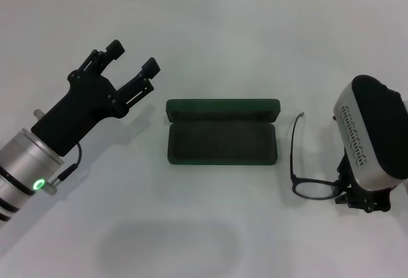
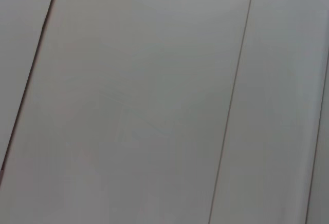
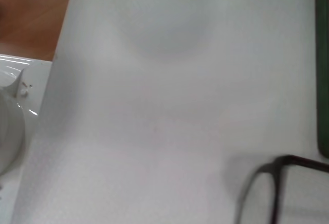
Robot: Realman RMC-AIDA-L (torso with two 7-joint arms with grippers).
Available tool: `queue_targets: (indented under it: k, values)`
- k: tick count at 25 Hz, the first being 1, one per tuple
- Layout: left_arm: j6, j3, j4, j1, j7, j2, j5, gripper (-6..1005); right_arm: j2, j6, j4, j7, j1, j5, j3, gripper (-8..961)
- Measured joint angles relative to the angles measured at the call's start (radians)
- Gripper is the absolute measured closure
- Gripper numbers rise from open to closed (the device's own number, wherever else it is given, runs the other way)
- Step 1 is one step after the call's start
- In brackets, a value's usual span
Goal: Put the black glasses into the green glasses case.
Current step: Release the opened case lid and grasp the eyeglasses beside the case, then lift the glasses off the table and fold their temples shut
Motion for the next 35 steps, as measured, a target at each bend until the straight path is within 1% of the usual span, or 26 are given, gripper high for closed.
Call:
queue_targets:
  k: [4,7,10,13,15,17,18,19,20,21,23,25,26,27,28,30,33,35]
  values:
    - [0.006,0.000,0.000,0.002,-0.013,-0.001,0.002,150,-0.001,-0.040,-0.023,0.003,-0.001,0.000,0.030,779]
    - [0.014,0.006,0.002,0.000,-0.033,0.002,0.022,150,-0.002,-0.087,-0.049,-0.002,-0.009,0.005,0.079,839]
    - [0.071,0.008,0.012,0.001,-0.055,0.009,0.076,151,-0.001,-0.119,-0.091,-0.033,-0.028,0.034,0.131,839]
    - [0.177,0.008,0.015,0.000,-0.068,0.023,0.127,152,0.000,-0.134,-0.135,-0.087,-0.056,0.101,0.194,839]
    - [0.238,0.008,0.026,-0.006,-0.094,0.033,0.158,152,0.002,-0.123,-0.156,-0.148,-0.093,0.169,0.249,839]
    - [0.281,0.008,0.055,-0.015,-0.166,0.046,0.185,153,0.004,-0.094,-0.145,-0.230,-0.131,0.248,0.288,839]
    - [0.281,0.008,0.055,-0.015,-0.166,0.046,0.185,153,0.005,-0.069,-0.125,-0.290,-0.157,0.298,0.304,839]
    - [0.298,0.008,0.072,-0.022,-0.215,0.054,0.194,153,0.005,-0.069,-0.125,-0.290,-0.157,0.298,0.304,839]
    - [0.328,0.010,0.098,-0.035,-0.289,0.068,0.221,153,0.005,-0.069,-0.125,-0.290,-0.157,0.298,0.304,839]
    - [0.353,0.011,0.112,-0.049,-0.336,0.080,0.245,153,0.006,0.017,-0.040,-0.450,-0.222,0.444,0.317,839]
    - [0.375,0.012,0.122,-0.069,-0.381,0.089,0.273,153,0.006,0.041,0.006,-0.516,-0.240,0.509,0.324,839]
    - [0.390,0.012,0.128,-0.099,-0.433,0.094,0.303,153,0.005,0.055,0.090,-0.639,-0.262,0.631,0.344,839]
    - [0.391,0.013,0.128,-0.120,-0.461,0.094,0.318,153,0.004,0.056,0.134,-0.699,-0.272,0.689,0.357,839]
    - [0.389,0.013,0.125,-0.166,-0.509,0.093,0.348,153,0.002,0.055,0.213,-0.826,-0.289,0.797,0.378,839]
    - [0.389,0.013,0.125,-0.166,-0.509,0.093,0.348,153,0.002,0.055,0.213,-0.826,-0.289,0.797,0.378,839]
    - [0.384,0.013,0.121,-0.207,-0.550,0.091,0.385,153,0.002,0.051,0.305,-0.995,-0.306,0.917,0.386,839]
    - [0.350,0.012,0.120,-0.262,-0.616,0.084,0.436,153,0.002,0.043,0.413,-1.181,-0.315,1.031,0.381,839]
    - [0.321,0.013,0.120,-0.291,-0.655,0.077,0.469,153,0.003,0.043,0.441,-1.221,-0.314,1.053,0.378,839]
